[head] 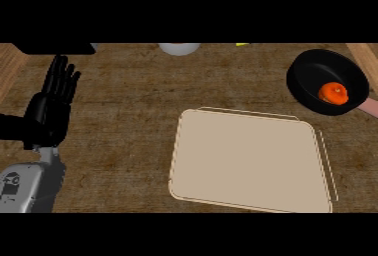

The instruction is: Pick the squash from the tray and place it in the pot

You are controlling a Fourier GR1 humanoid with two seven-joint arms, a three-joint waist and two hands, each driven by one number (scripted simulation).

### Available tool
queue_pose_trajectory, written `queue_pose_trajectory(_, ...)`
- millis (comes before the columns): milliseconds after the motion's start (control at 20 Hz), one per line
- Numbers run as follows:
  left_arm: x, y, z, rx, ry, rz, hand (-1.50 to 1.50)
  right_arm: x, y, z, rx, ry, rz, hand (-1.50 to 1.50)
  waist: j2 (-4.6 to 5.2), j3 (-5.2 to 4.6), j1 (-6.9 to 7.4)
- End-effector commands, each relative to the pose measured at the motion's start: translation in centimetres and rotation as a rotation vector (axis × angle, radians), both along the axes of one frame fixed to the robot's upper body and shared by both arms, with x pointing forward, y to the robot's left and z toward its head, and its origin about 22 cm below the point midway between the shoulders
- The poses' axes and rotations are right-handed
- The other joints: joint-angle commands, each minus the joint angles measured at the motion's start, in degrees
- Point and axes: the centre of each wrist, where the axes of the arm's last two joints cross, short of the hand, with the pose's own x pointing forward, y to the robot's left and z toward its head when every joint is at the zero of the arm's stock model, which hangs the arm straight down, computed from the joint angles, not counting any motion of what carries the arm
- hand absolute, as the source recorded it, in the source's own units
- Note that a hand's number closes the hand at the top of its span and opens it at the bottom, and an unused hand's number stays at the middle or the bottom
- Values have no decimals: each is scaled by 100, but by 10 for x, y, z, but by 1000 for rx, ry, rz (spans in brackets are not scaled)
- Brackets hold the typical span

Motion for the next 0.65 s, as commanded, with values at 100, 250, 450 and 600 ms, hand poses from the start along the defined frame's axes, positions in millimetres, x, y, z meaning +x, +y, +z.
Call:
queue_pose_trajectory(100, 1, -3, 3, 8, -10, -5, 0, -42, -37, -10, 5, -39, -46, -150, 2, 1, 18)
queue_pose_trajectory(250, 3, 9, 8, -17, 7, -5, 0, -78, -60, -20, -3, -40, -49, -150, -3, 1, -10)
queue_pose_trajectory(450, 3, 0, 8, 9, -7, -14, 0, -101, -81, -15, 2, -58, -70, -150, 8, 4, 16)
queue_pose_trajectory(600, -10, -15, -8, -8, -1, -5, 0, -112, -91, -6, -2, -41, -69, -150, -1, 2, 21)
